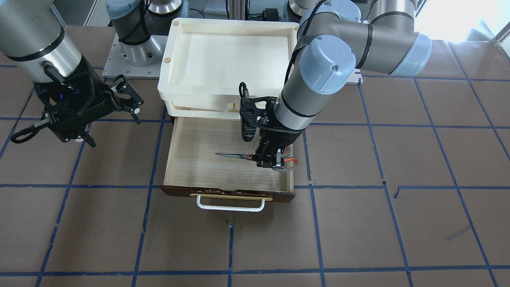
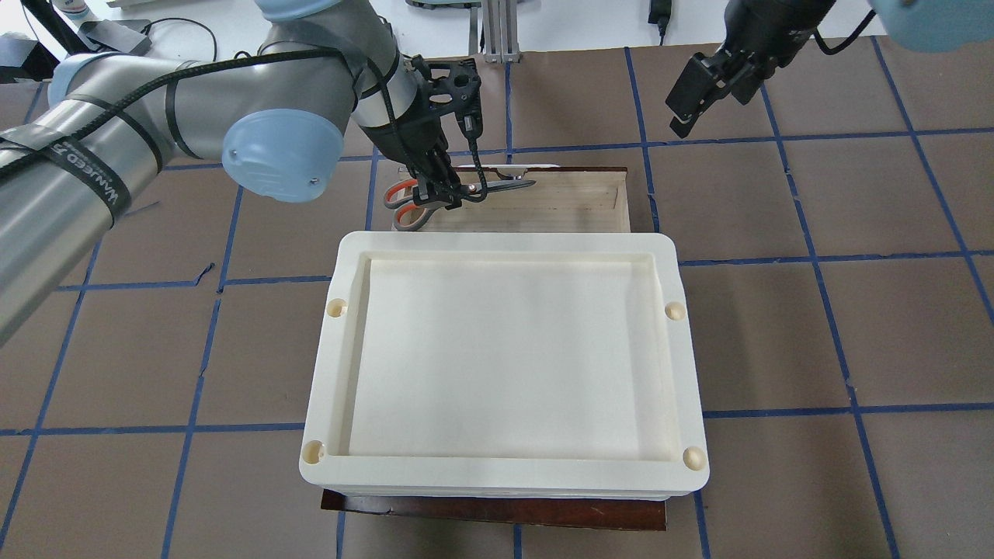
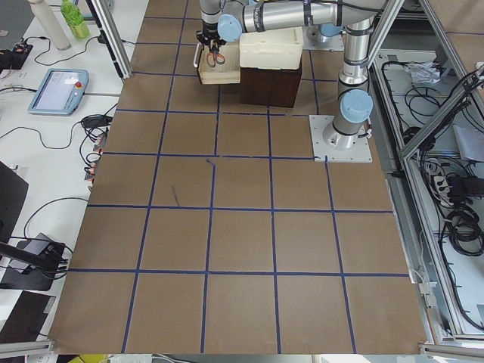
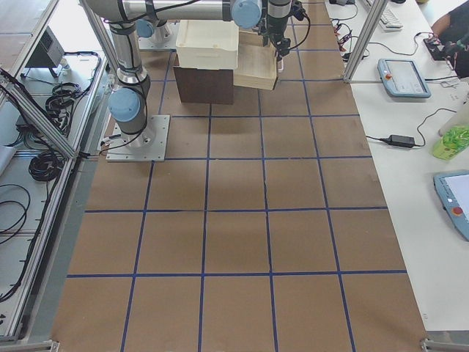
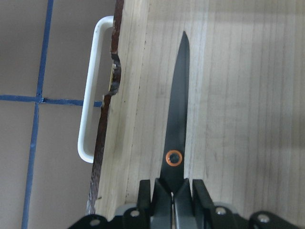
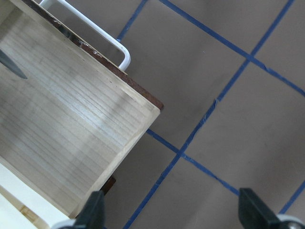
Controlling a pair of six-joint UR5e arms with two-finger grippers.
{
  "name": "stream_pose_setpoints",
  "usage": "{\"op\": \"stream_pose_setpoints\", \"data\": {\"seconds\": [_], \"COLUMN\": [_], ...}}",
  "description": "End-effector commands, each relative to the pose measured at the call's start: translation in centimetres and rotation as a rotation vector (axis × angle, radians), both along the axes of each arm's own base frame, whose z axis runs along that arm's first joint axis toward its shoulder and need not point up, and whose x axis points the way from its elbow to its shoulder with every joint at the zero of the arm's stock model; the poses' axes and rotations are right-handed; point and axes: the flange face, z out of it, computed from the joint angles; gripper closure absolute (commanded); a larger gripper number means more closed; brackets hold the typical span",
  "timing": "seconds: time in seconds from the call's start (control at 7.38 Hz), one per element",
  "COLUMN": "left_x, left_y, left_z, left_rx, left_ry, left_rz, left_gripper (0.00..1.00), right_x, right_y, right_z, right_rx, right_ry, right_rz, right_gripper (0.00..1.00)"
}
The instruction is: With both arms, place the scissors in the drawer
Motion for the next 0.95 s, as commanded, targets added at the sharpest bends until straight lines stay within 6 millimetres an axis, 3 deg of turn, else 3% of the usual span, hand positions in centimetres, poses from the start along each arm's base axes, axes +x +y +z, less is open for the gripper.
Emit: {"op": "stream_pose_setpoints", "data": {"seconds": [0.0,0.27,0.81], "left_x": [-2.9,-4.2,-4.9], "left_y": [0.2,1.4,2.0], "left_z": [-2.2,-3.8,-6.2], "left_rx": [0.014,0.043,0.095], "left_ry": [-0.005,-0.013,-0.025], "left_rz": [-0.036,-0.065,-0.090], "left_gripper": [0.79,0.78,0.70], "right_x": [-1.0,-1.9,-1.3], "right_y": [2.3,3.0,3.2], "right_z": [1.1,1.3,0.8], "right_rx": [0.045,0.064,0.070], "right_ry": [0.077,0.160,0.148], "right_rz": [-0.226,-0.343,-0.348], "right_gripper": [0.00,0.00,0.00]}}
